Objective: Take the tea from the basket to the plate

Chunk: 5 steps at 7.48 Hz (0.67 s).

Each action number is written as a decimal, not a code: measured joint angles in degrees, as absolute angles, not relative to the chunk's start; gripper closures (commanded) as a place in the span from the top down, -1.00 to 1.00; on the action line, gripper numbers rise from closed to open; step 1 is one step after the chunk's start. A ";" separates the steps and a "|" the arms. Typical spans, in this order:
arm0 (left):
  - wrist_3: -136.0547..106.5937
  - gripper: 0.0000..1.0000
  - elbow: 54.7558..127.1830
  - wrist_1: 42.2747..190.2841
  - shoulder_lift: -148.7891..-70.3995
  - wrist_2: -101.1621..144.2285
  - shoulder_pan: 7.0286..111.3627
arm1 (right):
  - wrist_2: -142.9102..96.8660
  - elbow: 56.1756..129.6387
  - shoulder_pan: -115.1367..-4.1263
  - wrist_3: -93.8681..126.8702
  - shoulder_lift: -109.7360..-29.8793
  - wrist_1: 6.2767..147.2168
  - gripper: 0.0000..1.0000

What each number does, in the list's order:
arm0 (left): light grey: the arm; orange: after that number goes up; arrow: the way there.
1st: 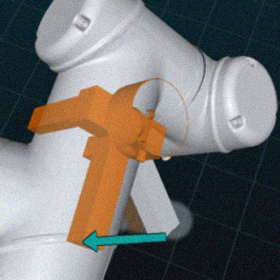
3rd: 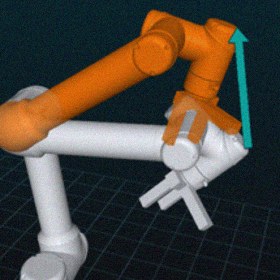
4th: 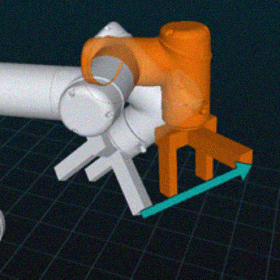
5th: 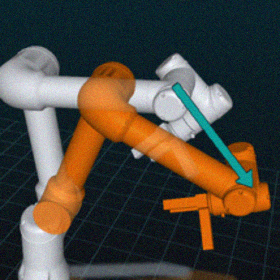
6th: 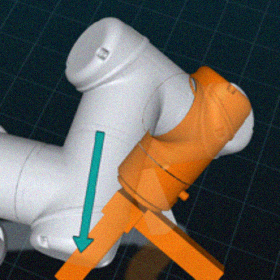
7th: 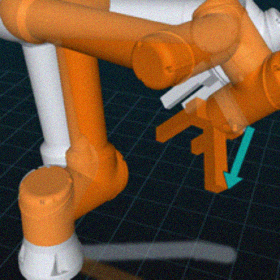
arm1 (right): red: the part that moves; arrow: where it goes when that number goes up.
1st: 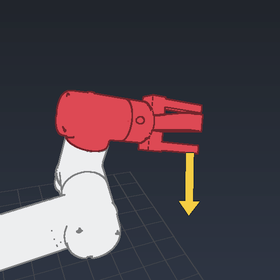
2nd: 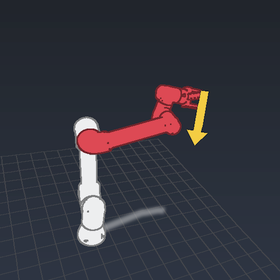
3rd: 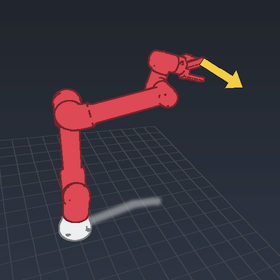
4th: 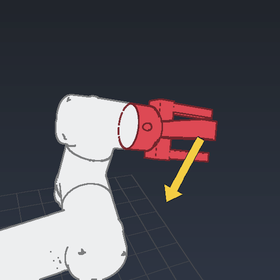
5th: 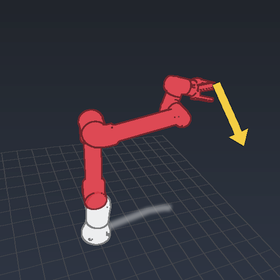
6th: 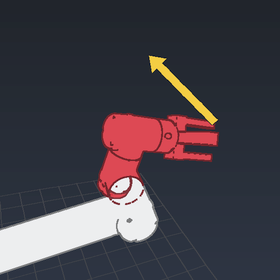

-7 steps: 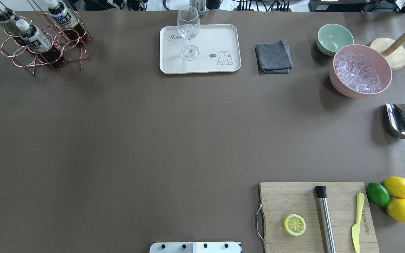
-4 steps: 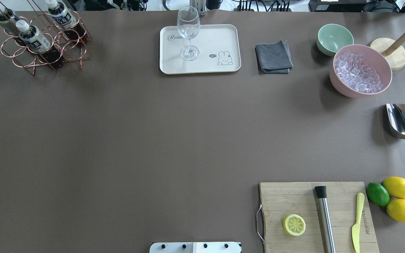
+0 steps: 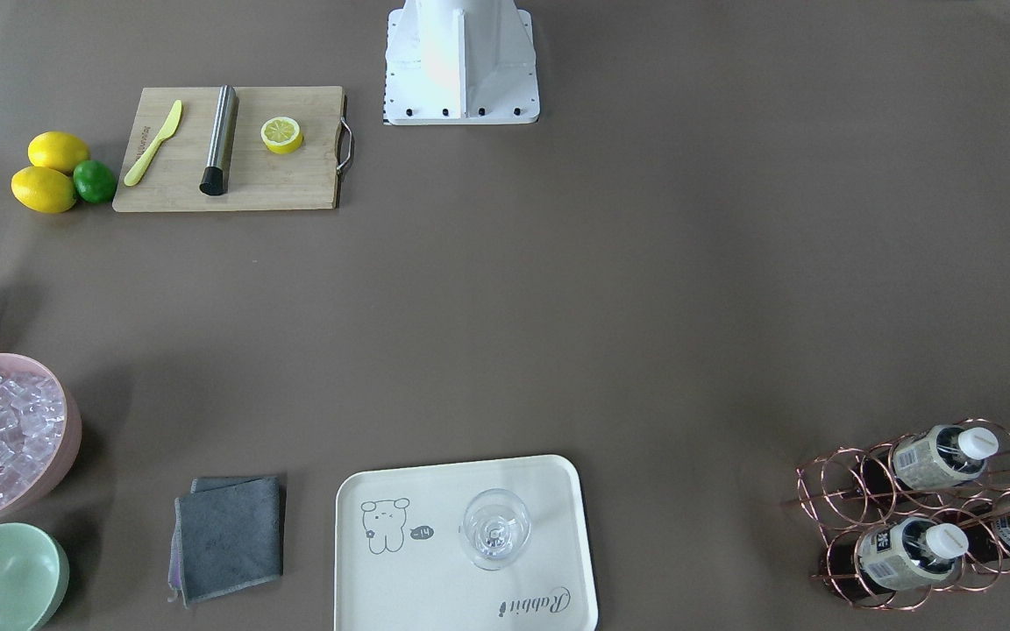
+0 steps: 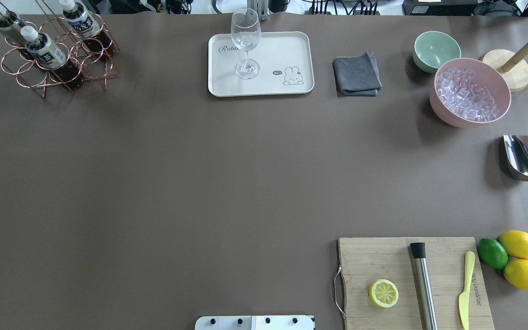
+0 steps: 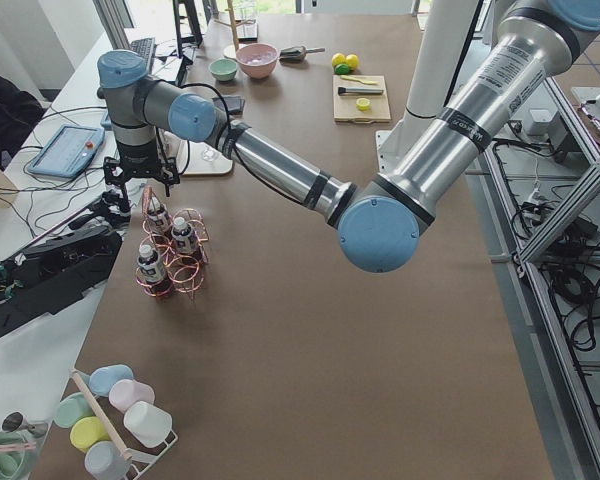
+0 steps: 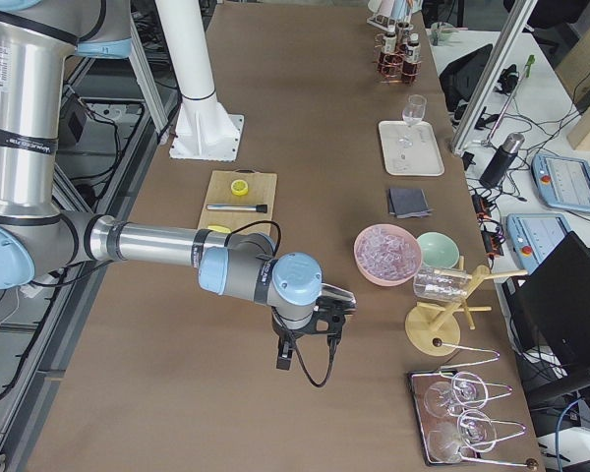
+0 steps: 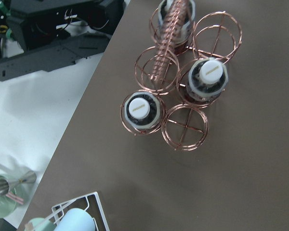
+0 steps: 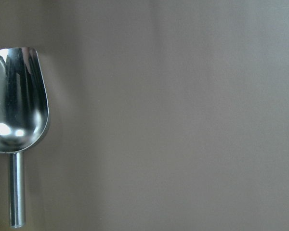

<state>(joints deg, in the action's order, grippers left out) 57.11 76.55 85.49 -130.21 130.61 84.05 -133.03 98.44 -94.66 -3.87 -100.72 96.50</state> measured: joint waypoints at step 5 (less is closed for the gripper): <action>56.21 0.95 72.93 87.15 -132.08 130.58 80.69 | -133.03 98.40 -94.66 -3.87 -100.81 96.50 0.99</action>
